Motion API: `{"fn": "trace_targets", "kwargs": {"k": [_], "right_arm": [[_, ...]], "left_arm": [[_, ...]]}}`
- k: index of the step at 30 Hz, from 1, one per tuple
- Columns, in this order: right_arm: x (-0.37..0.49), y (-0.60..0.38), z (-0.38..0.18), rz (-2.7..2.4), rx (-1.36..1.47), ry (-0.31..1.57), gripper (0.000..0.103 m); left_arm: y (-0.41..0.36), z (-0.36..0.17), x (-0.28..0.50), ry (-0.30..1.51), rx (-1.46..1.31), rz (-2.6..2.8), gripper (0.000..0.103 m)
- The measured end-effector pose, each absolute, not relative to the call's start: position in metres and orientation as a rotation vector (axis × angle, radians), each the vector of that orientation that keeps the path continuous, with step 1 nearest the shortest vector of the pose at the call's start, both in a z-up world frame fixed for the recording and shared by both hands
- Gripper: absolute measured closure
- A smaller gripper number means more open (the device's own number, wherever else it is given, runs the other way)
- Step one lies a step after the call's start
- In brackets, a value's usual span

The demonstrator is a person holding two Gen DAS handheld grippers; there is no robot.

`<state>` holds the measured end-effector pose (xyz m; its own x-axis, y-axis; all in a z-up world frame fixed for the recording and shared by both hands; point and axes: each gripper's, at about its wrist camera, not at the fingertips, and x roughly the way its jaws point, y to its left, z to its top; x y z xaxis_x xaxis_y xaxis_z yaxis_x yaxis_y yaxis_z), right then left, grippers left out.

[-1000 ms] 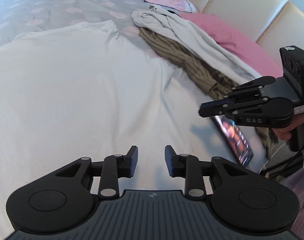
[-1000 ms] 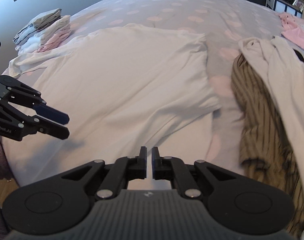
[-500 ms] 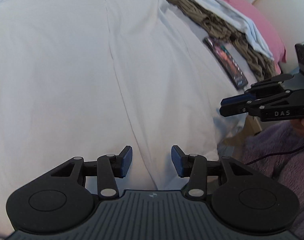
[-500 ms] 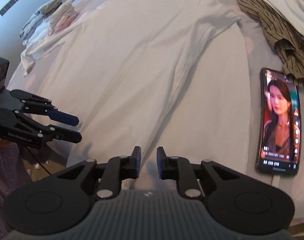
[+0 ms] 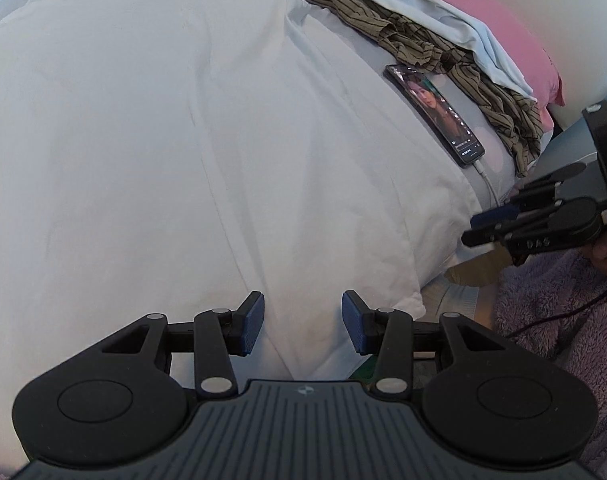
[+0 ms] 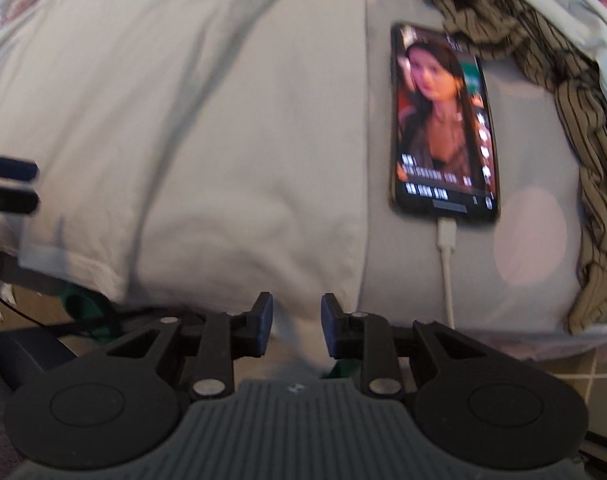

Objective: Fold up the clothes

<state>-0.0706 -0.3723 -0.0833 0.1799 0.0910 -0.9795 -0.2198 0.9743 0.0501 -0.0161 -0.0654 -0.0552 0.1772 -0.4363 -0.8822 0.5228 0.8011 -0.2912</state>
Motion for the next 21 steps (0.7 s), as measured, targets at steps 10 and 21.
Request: {"fn": "trace_targets", "kwargs": {"k": [10,21], "right_arm": [[-0.095,-0.332,-0.056,0.434,-0.025,1.235,0.07],[-0.073,-0.324,-0.099,0.498,0.269,1.338,0.071]], "left_arm": [[-0.063,-0.064,-0.018,1.254,0.107,-0.639,0.062],[-0.051,-0.063,-0.017,1.244,0.067,-0.602,0.062]]}}
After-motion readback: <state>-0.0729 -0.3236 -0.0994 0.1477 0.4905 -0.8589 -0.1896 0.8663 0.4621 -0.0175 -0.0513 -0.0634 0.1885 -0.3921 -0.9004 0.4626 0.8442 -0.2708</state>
